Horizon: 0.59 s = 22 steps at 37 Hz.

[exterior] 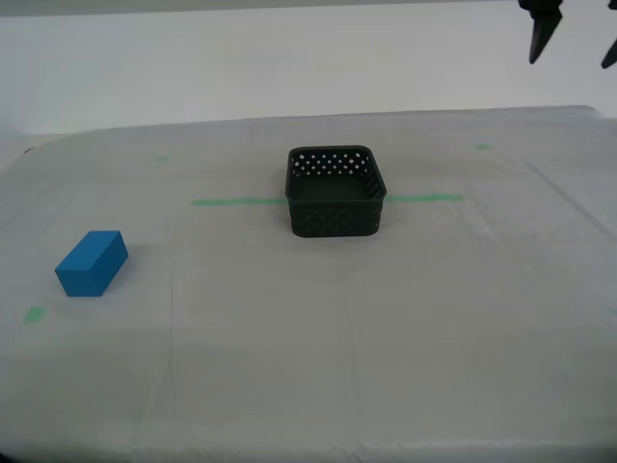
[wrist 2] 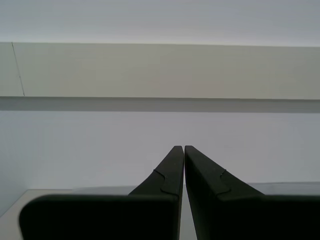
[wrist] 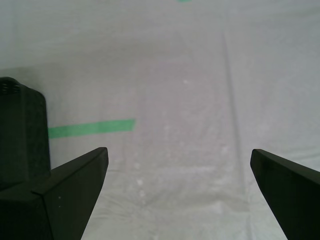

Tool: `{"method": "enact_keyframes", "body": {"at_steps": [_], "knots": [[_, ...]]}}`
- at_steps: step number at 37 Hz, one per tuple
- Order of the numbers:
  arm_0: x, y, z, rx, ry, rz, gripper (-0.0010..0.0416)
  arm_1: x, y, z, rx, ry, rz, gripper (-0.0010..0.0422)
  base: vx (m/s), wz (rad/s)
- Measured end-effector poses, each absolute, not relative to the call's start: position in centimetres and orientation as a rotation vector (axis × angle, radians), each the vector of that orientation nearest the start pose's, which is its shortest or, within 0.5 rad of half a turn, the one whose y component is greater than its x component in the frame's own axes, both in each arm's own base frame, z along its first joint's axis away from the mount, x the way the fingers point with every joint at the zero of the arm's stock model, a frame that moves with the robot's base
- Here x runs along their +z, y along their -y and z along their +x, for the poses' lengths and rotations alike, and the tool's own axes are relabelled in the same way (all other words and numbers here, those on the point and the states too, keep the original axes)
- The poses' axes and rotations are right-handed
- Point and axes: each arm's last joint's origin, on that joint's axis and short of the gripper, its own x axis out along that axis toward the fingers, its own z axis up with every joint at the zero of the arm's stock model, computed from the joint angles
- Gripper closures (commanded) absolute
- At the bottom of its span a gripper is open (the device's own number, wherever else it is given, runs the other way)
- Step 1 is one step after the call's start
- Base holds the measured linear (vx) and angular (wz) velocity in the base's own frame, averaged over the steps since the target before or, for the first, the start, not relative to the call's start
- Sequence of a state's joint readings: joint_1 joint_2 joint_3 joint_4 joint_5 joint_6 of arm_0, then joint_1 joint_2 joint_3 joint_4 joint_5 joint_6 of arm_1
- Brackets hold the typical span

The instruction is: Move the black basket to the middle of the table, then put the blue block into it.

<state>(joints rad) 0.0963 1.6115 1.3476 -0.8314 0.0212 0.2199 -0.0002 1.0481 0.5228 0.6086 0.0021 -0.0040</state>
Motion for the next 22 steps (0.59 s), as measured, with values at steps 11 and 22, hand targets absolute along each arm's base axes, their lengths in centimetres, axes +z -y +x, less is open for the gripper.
{"method": "enact_keyframes", "body": {"at_steps": [11,22], "knots": [[24.7,1.2,31.3,-0.078,-1.185,0.116,0.0006,26.9,0.0,22.7,-0.002,0.083,-0.004,0.0412,0.0,0.0],[24.1,1.8,31.3,-0.077,-1.176,0.103,0.0008,26.9,0.0,22.7,-0.002,0.083,-0.004,0.0412,0.0,0.0]]}}
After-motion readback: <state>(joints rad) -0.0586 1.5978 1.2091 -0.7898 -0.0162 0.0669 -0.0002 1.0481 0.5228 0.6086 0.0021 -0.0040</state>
